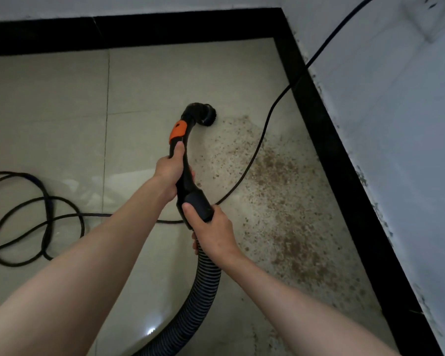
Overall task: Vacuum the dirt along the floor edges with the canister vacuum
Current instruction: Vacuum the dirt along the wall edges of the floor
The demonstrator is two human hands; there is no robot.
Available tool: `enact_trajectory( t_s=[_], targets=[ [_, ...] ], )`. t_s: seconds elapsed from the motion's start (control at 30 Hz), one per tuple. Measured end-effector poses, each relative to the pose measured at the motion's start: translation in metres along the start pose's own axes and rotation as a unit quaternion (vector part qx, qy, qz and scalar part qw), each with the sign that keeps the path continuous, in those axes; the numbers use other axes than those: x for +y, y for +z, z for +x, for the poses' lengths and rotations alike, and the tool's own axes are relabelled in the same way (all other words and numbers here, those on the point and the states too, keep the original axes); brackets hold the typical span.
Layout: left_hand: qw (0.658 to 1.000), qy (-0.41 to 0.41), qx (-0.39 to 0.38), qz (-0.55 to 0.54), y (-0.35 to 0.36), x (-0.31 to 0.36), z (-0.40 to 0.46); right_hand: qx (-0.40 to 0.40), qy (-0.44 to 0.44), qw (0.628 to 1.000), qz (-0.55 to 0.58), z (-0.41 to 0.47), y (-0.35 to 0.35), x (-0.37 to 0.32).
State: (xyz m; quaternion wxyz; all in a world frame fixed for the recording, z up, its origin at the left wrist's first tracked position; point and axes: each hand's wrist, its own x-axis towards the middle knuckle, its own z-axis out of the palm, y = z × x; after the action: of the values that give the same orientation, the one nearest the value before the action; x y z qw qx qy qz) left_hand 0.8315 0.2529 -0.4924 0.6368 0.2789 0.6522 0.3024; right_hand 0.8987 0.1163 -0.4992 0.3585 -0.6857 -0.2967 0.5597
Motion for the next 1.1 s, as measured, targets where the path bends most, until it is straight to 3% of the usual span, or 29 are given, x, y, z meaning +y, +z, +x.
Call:
enact_trajectory(
  t_s=[0.5, 0.63, 0.9, 1.1],
  targets=[
    [0.983, 0.033, -0.098, 0.152, 0.082, 0.002, 0.008, 0.092, 0.006, 0.992, 0.086, 0.008, -0.041, 0.003],
    [0.988, 0.028, -0.069, 0.133, 0.068, 0.014, 0.004, 0.061, 0.0, 0.994, 0.087, 0.004, -0.037, -0.012],
    [0.996, 0.01, 0.068, 0.056, -0.02, 0.033, -0.016, -0.057, 0.001, 0.998, 0.007, -0.017, 0.002, -0.043],
    [0.995, -0.016, 0.088, 0.038, -0.046, 0.02, -0.043, -0.118, 0.039, 0.992, -0.027, -0.045, 0.007, -0.045]
  ],
)
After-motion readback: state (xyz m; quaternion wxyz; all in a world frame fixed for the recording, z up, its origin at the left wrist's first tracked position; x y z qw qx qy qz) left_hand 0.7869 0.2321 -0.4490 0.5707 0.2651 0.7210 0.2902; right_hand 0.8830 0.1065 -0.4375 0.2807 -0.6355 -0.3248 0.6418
